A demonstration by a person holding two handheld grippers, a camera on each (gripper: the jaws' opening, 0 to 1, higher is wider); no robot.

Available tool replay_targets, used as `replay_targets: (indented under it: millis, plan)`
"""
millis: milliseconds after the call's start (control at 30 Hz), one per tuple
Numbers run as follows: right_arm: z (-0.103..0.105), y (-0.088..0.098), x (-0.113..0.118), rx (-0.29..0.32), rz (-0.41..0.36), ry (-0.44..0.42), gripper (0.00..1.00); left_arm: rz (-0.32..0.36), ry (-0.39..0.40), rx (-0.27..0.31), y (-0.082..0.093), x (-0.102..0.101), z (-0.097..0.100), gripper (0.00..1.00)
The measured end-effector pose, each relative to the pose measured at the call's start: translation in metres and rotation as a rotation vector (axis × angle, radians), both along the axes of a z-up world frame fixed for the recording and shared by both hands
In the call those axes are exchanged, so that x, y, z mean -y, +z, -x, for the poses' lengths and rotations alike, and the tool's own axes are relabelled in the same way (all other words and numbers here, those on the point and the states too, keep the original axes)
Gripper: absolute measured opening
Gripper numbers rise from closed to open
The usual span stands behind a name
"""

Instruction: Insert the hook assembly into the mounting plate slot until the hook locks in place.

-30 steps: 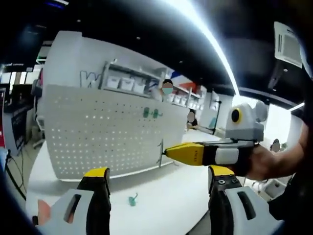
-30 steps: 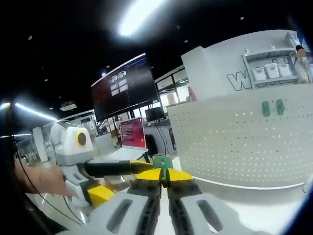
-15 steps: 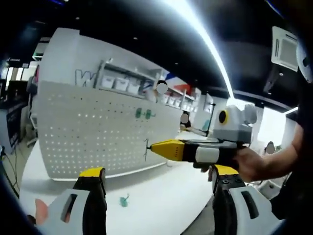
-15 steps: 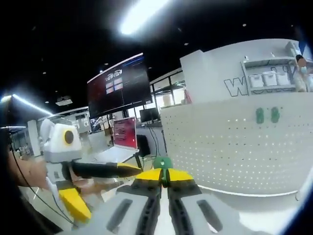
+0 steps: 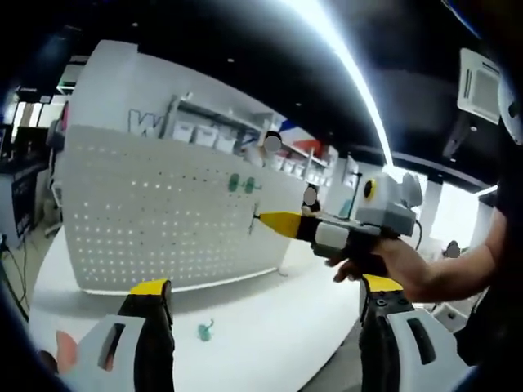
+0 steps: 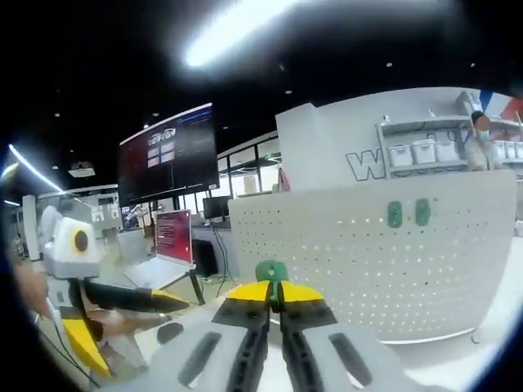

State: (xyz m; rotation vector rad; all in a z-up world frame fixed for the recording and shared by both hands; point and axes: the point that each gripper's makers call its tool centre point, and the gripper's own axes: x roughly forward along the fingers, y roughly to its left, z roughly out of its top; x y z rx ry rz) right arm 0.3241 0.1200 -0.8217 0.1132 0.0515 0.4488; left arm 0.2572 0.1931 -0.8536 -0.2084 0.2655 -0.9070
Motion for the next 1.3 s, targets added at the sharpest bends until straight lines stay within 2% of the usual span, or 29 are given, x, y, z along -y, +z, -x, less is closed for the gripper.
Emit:
replay_targets:
  millis: [233,433,567,733,1000,1300]
  plan:
    - [-0.017,0.005,0.02,0.028,0.017,-0.067,0.01,-0.018,0.014,-0.002,-0.005,-0.002,0.0,0.97]
    - [-0.031,0.006,0.037,0.035,0.007,-0.123,0.01,0.027,0.028,-0.023,-0.004,-0.007,-0.003,0.97]
    - [-0.04,0.005,0.048,0.034,0.0,-0.157,0.01,-0.002,0.031,-0.017,-0.007,-0.009,-0.003,0.97]
    - [-0.055,0.005,0.068,0.044,0.012,-0.207,0.01,0.01,0.035,-0.034,-0.009,-0.011,-0.004,0.96]
    - [-0.076,0.003,0.093,0.032,-0.007,-0.258,0.01,-0.009,0.036,-0.056,-0.018,-0.017,-0.009,0.95]
    - [-0.099,0.01,0.127,0.053,-0.002,-0.325,0.01,-0.004,0.047,-0.056,-0.014,-0.018,-0.017,0.94]
